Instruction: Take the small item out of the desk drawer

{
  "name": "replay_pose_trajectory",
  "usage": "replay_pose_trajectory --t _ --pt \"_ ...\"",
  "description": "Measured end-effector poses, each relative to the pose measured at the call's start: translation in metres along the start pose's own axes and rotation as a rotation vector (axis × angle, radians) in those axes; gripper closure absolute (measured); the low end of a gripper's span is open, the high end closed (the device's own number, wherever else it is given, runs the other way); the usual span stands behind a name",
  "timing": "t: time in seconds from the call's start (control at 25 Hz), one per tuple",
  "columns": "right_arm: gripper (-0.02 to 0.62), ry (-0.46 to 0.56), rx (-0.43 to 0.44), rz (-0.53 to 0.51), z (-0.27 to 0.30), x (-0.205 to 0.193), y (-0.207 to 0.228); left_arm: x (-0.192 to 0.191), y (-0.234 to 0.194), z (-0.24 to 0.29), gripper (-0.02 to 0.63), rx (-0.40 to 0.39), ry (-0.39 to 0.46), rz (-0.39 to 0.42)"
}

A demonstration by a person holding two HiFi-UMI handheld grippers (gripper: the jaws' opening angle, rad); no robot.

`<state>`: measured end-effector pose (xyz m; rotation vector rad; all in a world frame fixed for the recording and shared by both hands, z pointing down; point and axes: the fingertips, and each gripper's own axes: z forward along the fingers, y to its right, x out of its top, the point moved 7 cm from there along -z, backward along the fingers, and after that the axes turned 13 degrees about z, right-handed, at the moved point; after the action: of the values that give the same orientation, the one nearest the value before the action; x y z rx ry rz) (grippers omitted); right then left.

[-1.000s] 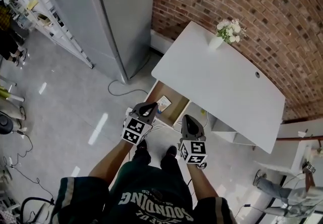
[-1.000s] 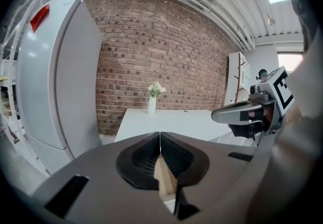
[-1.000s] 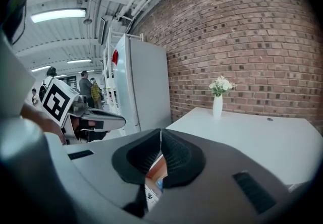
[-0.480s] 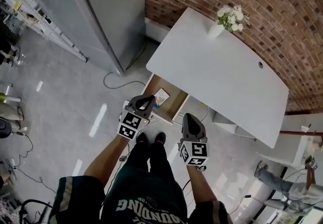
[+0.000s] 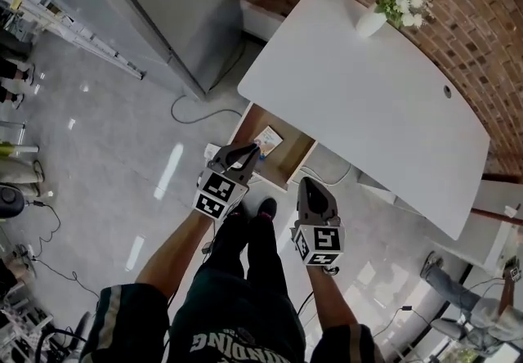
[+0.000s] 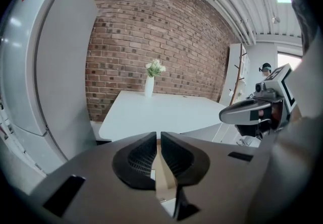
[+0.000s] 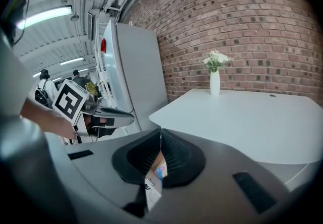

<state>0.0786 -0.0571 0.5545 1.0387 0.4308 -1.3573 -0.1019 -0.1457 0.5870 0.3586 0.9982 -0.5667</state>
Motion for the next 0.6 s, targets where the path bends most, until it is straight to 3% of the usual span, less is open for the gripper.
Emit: replay_pose_trajectory --t 0.44,0.6 --pt "0.571 -0.064 0.026 -0.016 0.028 -0.034 0.013 -0.034 0.004 0.042 0.584 -0.033 -0.059 0.001" --pt "0.571 -0.082 0.023 0.002 0.035 -0.048 0.019 -0.05 0.005 0.055 0.549 -0.063 -0.101 0.008"
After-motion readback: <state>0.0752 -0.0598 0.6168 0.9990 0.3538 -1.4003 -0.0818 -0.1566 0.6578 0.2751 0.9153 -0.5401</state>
